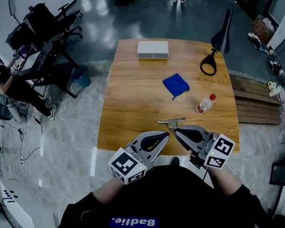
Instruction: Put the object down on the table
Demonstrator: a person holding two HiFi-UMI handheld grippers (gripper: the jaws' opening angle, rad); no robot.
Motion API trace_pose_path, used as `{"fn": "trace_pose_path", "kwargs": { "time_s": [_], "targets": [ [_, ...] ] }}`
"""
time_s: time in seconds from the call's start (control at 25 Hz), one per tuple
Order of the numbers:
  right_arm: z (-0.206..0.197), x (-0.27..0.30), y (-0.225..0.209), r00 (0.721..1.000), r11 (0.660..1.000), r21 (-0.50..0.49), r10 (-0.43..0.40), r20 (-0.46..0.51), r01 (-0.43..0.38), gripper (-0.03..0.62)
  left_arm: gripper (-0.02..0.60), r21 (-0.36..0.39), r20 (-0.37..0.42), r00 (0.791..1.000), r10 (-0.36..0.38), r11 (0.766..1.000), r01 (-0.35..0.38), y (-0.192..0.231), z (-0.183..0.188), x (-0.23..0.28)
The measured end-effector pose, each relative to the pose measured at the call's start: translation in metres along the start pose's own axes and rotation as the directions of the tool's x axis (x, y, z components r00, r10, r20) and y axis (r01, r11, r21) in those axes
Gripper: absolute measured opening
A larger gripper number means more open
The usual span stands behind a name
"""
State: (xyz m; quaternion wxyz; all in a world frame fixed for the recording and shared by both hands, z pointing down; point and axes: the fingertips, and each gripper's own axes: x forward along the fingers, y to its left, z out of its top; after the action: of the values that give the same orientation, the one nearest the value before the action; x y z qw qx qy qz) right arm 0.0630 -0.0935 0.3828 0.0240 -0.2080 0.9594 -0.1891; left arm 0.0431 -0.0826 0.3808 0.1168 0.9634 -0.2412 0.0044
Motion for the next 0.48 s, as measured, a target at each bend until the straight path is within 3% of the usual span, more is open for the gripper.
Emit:
{"fn": "trace_pose_path", "kwargs": {
  "time_s": [0.48],
  "targets": [
    [0.0,0.004,0.011,0.999,0.998,-0.059,0.003,-0.039,-0.006,0.005,0.003,-0.002,0.006,1.0,-0.001,1.0,0.001,-0.003,0.001,-0.002]
  ]
}}
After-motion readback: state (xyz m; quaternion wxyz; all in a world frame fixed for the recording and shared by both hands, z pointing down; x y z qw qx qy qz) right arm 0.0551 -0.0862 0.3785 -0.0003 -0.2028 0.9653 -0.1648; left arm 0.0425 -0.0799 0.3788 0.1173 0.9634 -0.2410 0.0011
